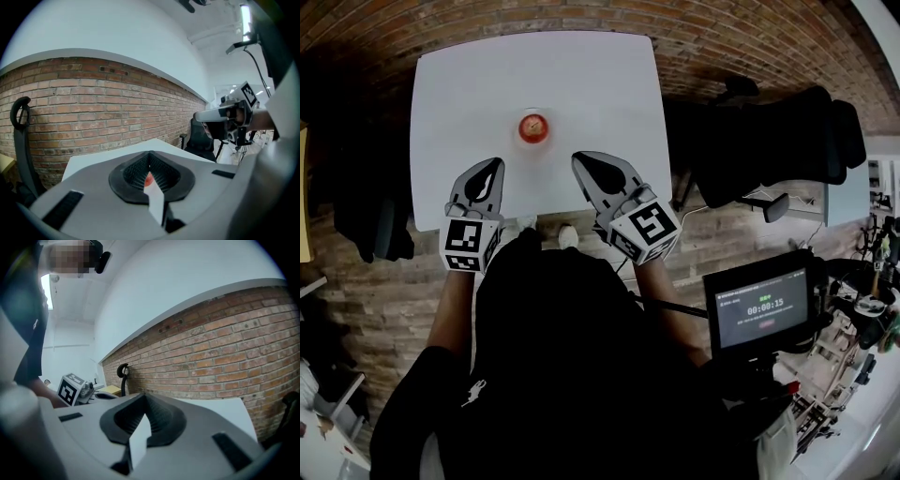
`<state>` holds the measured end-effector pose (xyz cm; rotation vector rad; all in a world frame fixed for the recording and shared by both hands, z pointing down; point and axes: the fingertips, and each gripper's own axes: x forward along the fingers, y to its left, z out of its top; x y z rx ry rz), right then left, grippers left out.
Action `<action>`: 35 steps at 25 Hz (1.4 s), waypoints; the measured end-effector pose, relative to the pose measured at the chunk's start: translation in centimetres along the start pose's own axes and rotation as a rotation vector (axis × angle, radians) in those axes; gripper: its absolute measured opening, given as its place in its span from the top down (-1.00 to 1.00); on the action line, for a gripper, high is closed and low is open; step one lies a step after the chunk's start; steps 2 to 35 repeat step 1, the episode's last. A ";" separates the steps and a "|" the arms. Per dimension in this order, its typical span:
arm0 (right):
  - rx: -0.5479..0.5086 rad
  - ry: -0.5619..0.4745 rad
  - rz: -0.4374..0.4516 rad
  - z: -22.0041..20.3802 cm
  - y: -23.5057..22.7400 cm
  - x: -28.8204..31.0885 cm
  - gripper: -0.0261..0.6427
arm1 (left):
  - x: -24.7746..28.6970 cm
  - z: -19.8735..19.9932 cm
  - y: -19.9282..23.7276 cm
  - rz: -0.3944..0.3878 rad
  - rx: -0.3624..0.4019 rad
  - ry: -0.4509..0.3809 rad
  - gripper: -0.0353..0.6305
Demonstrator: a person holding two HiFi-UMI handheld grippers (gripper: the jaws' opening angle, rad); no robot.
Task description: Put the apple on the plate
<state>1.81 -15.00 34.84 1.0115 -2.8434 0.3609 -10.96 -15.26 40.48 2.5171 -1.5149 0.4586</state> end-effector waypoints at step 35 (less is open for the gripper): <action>0.000 -0.001 0.002 0.0 0.0 0.3 0.91 | 0.1 -0.2 0.3 -0.006 -0.005 0.001 0.88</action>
